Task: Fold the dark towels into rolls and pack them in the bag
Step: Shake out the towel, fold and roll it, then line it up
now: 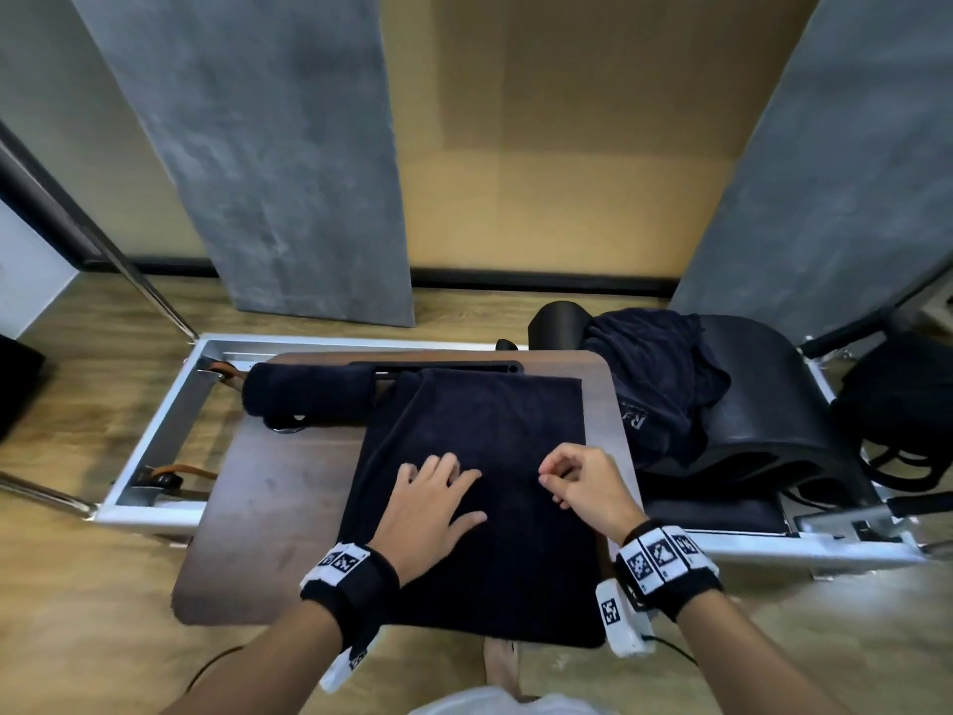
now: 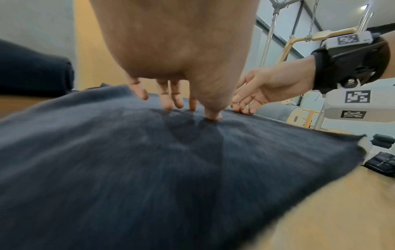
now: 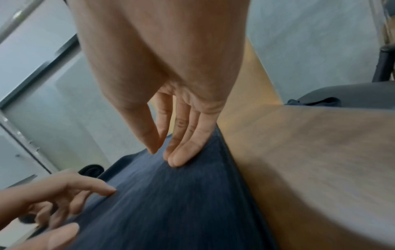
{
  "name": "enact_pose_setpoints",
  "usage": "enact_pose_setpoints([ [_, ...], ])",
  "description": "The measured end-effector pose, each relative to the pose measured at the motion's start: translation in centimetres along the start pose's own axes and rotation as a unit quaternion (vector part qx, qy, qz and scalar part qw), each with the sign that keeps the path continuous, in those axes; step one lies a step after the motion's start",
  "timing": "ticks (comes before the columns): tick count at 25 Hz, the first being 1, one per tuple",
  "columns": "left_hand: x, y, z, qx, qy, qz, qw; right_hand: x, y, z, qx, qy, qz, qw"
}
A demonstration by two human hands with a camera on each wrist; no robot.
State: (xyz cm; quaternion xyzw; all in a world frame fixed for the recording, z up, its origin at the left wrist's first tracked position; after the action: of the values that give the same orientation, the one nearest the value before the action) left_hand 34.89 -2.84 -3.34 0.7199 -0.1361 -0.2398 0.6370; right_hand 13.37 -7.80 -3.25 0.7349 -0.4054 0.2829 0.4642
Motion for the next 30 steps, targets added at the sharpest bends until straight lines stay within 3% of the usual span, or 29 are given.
enact_pose_setpoints([
  [2,0.0,-0.1,-3.0,-0.037,-0.004,-0.018,0.999,-0.4,-1.2,-2.7,0.013,0.037,-0.048,0.998],
  [6,0.6,-1.2,-9.7,-0.046,0.009,-0.044,0.998,-2.8,-4.0,-8.5,0.048,0.099,-0.159,0.981],
  [9,0.4,-2.0,-13.5,-0.016,-0.008,-0.042,0.999,-6.0,-7.4,-12.0,0.054,0.132,-0.383,0.913],
  [11,0.2,-2.2,-14.5,0.004,-0.024,-0.019,1.0,-6.7,-8.0,-13.6,0.008,0.151,-0.432,0.889],
  [15,0.9,-1.5,-16.2,-0.015,-0.018,-0.039,0.999,-6.7,-6.3,-16.6,-0.071,0.156,-0.28,0.945],
  [19,2.3,0.0,-17.9,-0.097,-0.004,-0.126,0.987,-6.3,-4.8,-18.4,-0.103,0.162,-0.216,0.957],
  [23,4.2,2.9,-18.6,-0.196,0.038,-0.208,0.957,-3.7,-1.7,-18.5,-0.124,0.131,-0.07,0.981],
  [27,6.1,8.2,-18.2,-0.267,0.069,-0.268,0.923,1.6,2.9,-18.3,-0.147,0.163,-0.011,0.975],
  [30,7.6,14.2,-17.2,-0.34,0.085,-0.336,0.874,7.3,8.1,-19.2,-0.226,0.223,-0.051,0.947],
])
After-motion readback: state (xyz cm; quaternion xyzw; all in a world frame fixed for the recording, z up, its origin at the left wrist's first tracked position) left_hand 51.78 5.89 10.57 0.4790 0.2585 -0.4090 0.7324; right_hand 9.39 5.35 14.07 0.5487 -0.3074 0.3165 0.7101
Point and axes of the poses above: each hand's wrist, its own z-axis towards the middle knuckle, its own y-axis out of the back of the hand, x = y × z, the point moved 9 cm from there along z, towards the middle knuckle, and after that the axes turned 10 degrees about -y, right-handed, at the moved point
